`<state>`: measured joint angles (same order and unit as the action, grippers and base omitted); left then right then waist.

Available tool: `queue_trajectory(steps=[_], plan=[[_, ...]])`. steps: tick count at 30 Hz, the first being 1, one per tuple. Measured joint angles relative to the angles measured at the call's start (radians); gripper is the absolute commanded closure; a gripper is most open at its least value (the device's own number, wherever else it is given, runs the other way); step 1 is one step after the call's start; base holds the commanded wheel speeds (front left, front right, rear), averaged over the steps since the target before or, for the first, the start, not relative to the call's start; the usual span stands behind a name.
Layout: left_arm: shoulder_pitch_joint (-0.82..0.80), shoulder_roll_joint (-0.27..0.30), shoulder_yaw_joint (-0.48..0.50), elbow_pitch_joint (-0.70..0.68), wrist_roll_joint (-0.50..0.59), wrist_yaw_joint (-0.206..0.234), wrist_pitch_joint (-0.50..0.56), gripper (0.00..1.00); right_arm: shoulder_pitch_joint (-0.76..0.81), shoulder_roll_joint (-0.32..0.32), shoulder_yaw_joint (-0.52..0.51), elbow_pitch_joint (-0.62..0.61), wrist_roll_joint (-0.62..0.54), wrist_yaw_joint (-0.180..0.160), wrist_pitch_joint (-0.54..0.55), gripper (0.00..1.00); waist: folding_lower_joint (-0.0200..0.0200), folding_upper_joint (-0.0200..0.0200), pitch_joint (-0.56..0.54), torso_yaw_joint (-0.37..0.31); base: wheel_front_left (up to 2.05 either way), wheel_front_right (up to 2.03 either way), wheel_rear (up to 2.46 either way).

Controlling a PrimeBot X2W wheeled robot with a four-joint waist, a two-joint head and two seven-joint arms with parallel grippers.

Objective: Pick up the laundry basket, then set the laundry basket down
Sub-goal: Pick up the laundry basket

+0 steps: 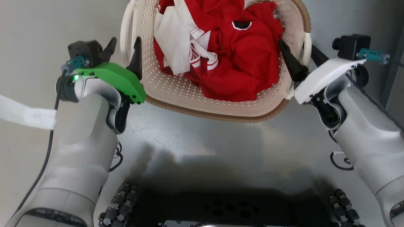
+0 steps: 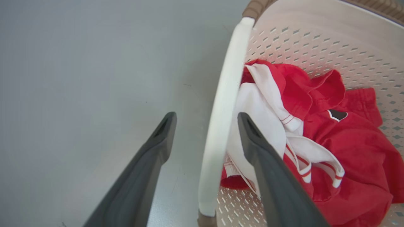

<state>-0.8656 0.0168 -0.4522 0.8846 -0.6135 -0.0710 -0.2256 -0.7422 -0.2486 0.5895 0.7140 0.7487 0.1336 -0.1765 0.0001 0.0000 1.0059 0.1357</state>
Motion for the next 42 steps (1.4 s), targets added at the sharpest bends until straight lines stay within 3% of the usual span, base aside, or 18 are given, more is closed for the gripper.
queue_trajectory(steps=[3,5,6,7,8,9,10,11,23,42], plan=[[-0.023,-0.001,-0.014,0.013,-0.005,-0.004,-0.004,0.0,-0.021,-0.002,0.009,0.022,0.001,0.0,-0.003,0.0,0.0,0.0,0.008,0.001,0.0,0.0,0.0],[-0.029,-0.001,-0.024,0.02,-0.012,-0.011,-0.004,0.2,-0.025,-0.003,0.015,0.031,0.003,0.0,-0.004,0.0,0.0,0.0,0.01,0.002,0.0,0.0,0.0],[-0.031,-0.001,-0.03,0.026,-0.019,-0.014,-0.004,0.51,-0.028,-0.004,0.019,0.033,0.007,0.001,-0.005,0.18,0.0,0.0,0.011,0.002,0.0,0.0,0.0],[-0.033,-0.001,-0.035,0.032,-0.032,-0.017,-0.004,0.59,-0.03,-0.004,0.023,0.035,0.011,0.001,-0.008,0.27,0.0,0.0,0.011,0.002,0.0,0.0,0.0],[-0.034,-0.001,-0.039,0.039,-0.042,-0.018,-0.004,0.91,-0.031,-0.004,0.027,0.036,0.011,0.001,-0.01,0.63,0.0,0.0,0.012,0.002,0.0,0.0,0.0],[-0.036,-0.003,-0.043,0.041,-0.046,-0.023,-0.005,1.0,-0.034,-0.003,0.032,0.037,0.014,0.002,-0.014,0.81,0.0,0.0,0.012,0.002,0.0,0.0,0.0],[-0.038,-0.002,-0.047,0.042,-0.05,-0.024,-0.009,1.0,-0.036,-0.004,0.037,0.039,0.019,0.002,-0.014,0.98,0.0,0.0,0.012,0.002,0.0,0.0,0.0],[-0.041,-0.001,-0.052,0.045,-0.052,-0.026,-0.012,1.0,-0.038,-0.006,0.041,0.041,0.022,0.002,-0.016,1.0,0.0,0.0,0.012,0.002,0.0,0.0,0.0],[-0.034,-0.034,-0.11,0.107,-0.117,-0.045,-0.017,1.0,-0.059,-0.004,0.08,0.116,0.063,-0.03,-0.043,1.0,-0.0001,0.0,-0.046,-0.006,0.0,0.0,0.0],[0.039,-0.027,-0.174,0.175,-0.187,-0.053,-0.023,1.0,-0.03,0.036,0.163,0.194,0.128,-0.03,-0.052,1.0,-0.0001,0.0,-0.225,-0.041,0.0,0.0,0.0]])
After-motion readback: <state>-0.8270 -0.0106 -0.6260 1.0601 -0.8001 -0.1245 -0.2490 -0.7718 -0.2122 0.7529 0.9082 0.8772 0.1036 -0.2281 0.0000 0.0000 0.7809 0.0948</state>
